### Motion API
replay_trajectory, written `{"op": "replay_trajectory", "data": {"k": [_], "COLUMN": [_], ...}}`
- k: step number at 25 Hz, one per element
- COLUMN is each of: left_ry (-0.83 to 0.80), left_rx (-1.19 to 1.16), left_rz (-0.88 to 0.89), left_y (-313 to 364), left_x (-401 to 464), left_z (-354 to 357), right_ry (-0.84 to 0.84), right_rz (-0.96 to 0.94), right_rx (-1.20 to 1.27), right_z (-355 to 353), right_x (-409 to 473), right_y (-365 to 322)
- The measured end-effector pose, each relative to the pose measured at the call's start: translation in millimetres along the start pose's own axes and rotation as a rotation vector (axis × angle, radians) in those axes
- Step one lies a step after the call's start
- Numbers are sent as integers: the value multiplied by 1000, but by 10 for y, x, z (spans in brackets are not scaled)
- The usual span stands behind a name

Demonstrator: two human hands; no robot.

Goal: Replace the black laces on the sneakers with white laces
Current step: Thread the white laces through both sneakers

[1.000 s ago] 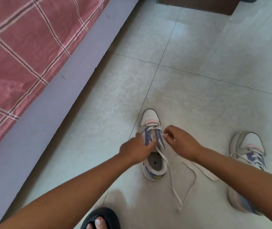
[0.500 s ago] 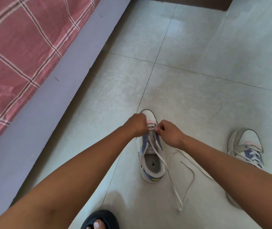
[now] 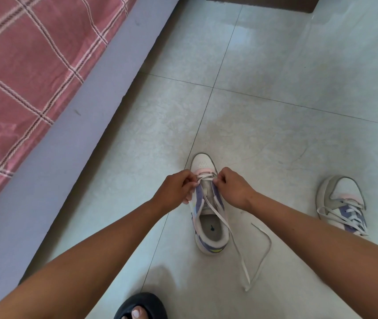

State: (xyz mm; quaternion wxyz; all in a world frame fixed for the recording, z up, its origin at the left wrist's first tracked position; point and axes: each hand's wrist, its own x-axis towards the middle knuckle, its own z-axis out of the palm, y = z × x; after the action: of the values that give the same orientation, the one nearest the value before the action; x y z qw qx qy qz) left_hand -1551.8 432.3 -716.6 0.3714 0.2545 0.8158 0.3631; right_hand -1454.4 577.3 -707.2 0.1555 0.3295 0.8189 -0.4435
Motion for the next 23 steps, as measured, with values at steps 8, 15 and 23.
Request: {"op": "replay_trajectory", "data": {"k": [8, 15, 23], "left_ry": [22, 234, 0], "left_rx": [701, 294, 752], "left_rz": [215, -41, -108], "left_y": [70, 242, 96], "left_x": [28, -223, -542], "left_z": [32, 215, 371], "right_ry": [8, 236, 63], "right_rz": [0, -253, -221], "right_rx": [-59, -429, -909], "right_z": [5, 98, 254], "right_x": [-20, -247, -256], "right_y": [-47, -175, -256]}}
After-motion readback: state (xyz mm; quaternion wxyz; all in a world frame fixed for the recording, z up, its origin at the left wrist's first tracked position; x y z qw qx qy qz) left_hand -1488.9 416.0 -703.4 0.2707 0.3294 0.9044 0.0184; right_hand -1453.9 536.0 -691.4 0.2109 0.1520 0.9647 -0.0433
